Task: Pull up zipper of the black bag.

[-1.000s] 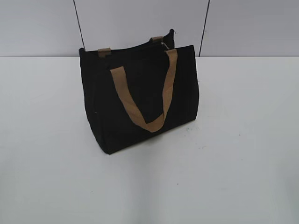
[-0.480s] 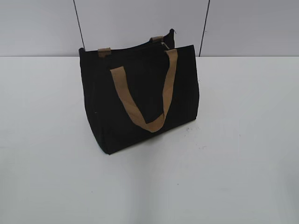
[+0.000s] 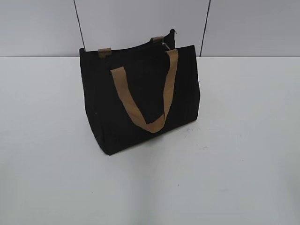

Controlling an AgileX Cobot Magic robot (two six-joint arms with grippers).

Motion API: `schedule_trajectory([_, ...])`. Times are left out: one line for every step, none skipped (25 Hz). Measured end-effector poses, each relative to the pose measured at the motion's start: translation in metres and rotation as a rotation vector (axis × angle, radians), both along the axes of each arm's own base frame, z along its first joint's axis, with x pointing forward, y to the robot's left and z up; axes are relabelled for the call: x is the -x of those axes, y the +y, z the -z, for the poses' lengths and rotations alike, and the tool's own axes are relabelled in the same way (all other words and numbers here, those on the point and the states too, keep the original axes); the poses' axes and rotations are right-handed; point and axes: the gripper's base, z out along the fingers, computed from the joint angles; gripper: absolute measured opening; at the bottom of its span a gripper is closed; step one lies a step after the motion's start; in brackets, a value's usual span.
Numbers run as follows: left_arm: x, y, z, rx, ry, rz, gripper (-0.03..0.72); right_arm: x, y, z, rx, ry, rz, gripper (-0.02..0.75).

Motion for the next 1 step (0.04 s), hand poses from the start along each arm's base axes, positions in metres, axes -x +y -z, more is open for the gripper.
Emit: schedule_trajectory([0.0000, 0.0000, 0.0000, 0.000, 0.000, 0.000, 0.389, 0.0000, 0.0000, 0.0000, 0.000, 0.000, 0.000, 0.424])
